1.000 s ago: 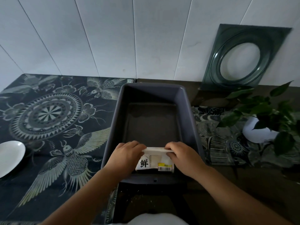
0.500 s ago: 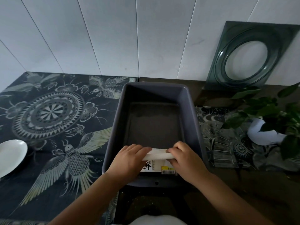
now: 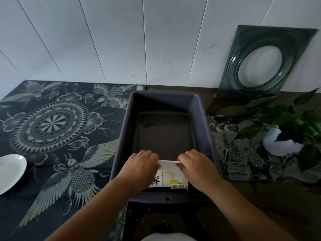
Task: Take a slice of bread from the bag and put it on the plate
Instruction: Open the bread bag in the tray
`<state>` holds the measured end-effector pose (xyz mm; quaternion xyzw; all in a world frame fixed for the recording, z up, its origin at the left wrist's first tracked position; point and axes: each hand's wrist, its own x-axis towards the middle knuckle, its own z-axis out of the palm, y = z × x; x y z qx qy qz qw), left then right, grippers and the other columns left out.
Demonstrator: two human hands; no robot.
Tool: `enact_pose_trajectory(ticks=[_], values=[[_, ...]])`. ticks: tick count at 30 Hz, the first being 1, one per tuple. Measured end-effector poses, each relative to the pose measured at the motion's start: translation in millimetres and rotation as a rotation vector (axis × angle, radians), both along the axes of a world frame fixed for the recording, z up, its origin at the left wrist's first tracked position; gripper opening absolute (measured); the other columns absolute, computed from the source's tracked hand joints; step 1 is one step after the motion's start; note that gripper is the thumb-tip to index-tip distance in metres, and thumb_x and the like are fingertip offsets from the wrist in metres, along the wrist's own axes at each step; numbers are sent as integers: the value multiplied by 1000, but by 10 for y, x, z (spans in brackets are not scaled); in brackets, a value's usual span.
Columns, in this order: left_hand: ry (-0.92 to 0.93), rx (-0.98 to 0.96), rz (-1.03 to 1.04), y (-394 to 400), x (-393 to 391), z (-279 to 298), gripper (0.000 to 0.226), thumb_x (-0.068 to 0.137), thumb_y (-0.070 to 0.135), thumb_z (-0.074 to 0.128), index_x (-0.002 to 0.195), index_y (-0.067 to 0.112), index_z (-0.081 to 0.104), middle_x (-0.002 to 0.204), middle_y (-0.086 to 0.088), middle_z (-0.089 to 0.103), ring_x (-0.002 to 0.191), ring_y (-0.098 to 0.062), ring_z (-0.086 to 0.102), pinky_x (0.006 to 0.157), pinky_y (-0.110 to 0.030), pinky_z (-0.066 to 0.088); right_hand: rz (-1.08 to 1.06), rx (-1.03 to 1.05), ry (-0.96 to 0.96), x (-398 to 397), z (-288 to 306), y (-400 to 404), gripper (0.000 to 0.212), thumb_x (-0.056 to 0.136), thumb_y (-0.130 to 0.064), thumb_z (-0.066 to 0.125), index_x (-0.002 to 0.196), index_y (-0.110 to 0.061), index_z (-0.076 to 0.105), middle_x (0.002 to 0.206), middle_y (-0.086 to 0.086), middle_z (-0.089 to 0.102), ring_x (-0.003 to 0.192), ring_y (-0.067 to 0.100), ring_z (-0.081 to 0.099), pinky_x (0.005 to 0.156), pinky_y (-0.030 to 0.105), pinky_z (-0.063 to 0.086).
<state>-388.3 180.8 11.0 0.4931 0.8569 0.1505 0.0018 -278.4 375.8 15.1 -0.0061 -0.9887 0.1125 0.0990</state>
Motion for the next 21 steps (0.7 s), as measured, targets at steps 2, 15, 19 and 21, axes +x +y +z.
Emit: enact_pose_trajectory(ticks=[2, 15, 19, 21], values=[[1, -36, -12, -31, 49, -17, 23, 87, 43, 61, 98, 25, 54, 94, 4, 58, 85, -17, 53, 74, -33, 42, 20, 46, -41, 45, 7, -7, 27, 77, -37, 75, 72, -16, 59, 69, 0, 58, 68, 20, 53, 53, 39, 46], [-47, 186, -37, -121, 46, 298, 9, 90, 25, 65, 86, 19, 70, 80, 4, 69, 71, -16, 61, 63, -31, 48, 19, -251, 14, 114, 258, -14, 13, 91, -26, 67, 88, -14, 72, 82, -3, 66, 80, 13, 58, 66, 33, 50], [-123, 200, 72, -35, 20, 288, 7, 92, 20, 63, 93, 18, 69, 85, 1, 69, 77, -20, 63, 64, -34, 48, -69, -418, -93, 7, 250, -20, 17, 95, -27, 59, 92, -16, 71, 82, -3, 64, 77, 10, 58, 67, 35, 50], [0, 204, 45, -33, 39, 249, 17, 88, 16, 65, 105, 19, 68, 97, -1, 70, 88, -22, 63, 70, -38, 51, -111, -551, -144, -20, 249, -28, 14, 96, -26, 59, 88, -22, 70, 80, -6, 63, 74, 6, 60, 65, 28, 49]])
